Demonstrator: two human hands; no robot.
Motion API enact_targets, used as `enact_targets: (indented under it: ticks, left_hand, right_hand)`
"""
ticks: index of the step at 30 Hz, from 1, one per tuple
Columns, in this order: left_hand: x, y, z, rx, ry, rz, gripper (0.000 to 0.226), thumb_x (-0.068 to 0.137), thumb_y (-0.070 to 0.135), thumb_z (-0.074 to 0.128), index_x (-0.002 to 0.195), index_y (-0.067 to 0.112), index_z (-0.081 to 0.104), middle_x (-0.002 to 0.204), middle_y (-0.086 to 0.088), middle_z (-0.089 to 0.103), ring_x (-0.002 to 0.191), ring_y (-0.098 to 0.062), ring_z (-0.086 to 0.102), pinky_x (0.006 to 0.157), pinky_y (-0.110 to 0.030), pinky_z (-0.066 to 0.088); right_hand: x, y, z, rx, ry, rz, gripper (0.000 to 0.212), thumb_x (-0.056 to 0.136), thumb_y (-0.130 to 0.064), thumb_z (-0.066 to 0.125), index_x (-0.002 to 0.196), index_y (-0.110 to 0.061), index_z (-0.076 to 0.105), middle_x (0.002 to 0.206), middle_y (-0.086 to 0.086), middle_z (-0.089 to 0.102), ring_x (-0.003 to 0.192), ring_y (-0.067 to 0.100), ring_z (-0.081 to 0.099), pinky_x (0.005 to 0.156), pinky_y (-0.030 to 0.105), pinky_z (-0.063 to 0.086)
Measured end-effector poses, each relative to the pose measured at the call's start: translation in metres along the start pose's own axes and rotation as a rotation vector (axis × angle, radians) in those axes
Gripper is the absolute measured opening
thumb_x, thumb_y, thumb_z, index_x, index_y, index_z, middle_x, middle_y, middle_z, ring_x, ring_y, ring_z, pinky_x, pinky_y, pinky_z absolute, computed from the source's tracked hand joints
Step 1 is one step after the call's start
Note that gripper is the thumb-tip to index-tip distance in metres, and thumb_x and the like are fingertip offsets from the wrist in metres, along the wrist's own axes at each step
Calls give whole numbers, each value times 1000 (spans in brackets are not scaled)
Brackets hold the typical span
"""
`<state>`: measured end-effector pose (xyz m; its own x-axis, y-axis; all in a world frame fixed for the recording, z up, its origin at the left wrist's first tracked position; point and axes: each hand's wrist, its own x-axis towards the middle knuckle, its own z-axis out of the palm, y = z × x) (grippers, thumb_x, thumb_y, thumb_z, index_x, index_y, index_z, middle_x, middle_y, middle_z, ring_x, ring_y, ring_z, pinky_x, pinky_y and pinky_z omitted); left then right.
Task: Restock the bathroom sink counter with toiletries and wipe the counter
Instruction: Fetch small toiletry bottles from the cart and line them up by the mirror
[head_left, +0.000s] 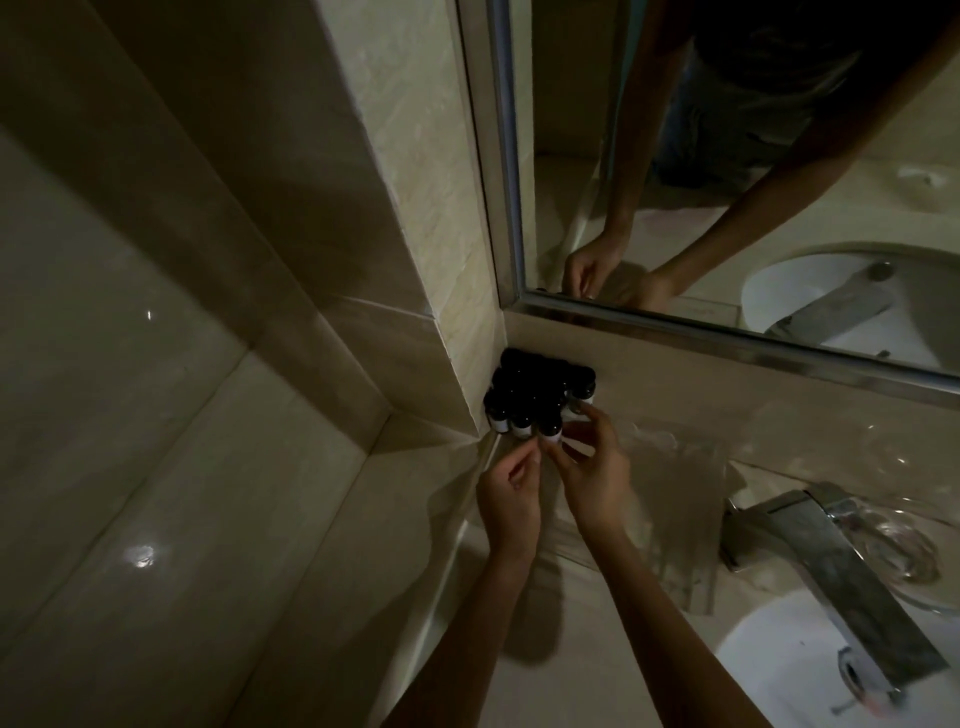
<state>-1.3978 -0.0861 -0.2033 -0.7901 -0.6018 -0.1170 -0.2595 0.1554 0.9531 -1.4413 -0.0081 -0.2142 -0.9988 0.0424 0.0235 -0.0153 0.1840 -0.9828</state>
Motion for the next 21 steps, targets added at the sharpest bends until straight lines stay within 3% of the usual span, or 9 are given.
enact_targets:
  ticks: [5, 9, 13, 17, 21]
  left_hand:
    - [3, 1, -1, 27, 21, 19, 23, 93, 10, 60, 113, 7, 69, 106, -1, 72, 97, -4, 66, 86, -17, 52]
    - [3, -2, -2, 38, 19, -1, 24, 94, 10, 57, 115, 7, 68, 108, -4, 72, 100, -8, 66, 87, -17, 51]
    - [2, 0, -4, 61, 0, -6, 25, 95, 10, 56, 117, 7, 67, 110, -1, 70, 98, -3, 63, 81, -6, 47]
    - [1, 2, -4, 42, -12, -12, 25, 95, 9, 55, 118, 8, 66, 108, 3, 68, 96, 0, 61, 80, -5, 47]
    - [1, 1, -6, 52, -31, -10, 26, 96, 8, 54, 119, 8, 65, 110, 3, 68, 96, 4, 61, 82, -6, 48]
  right_hand:
    - [-1, 4, 8, -23, 30, 12, 41, 80, -11, 75, 119, -8, 61, 105, 2, 66, 90, -9, 61, 72, 6, 49]
    - [-2, 0, 12, -17, 50, 25, 40, 80, -12, 76, 117, -13, 61, 100, -6, 65, 90, -2, 62, 72, 6, 49]
    - [-2, -2, 12, -29, 33, 33, 42, 81, -14, 75, 120, -16, 59, 98, -14, 60, 90, -7, 59, 77, 10, 52]
    - [-4, -2, 9, -16, 21, 7, 48, 82, -12, 74, 126, -15, 56, 105, -9, 59, 93, -6, 58, 73, 5, 48]
    - [-5, 5, 5, -49, 16, -2, 49, 82, -10, 73, 127, -16, 56, 117, -6, 55, 96, 1, 62, 77, 15, 54]
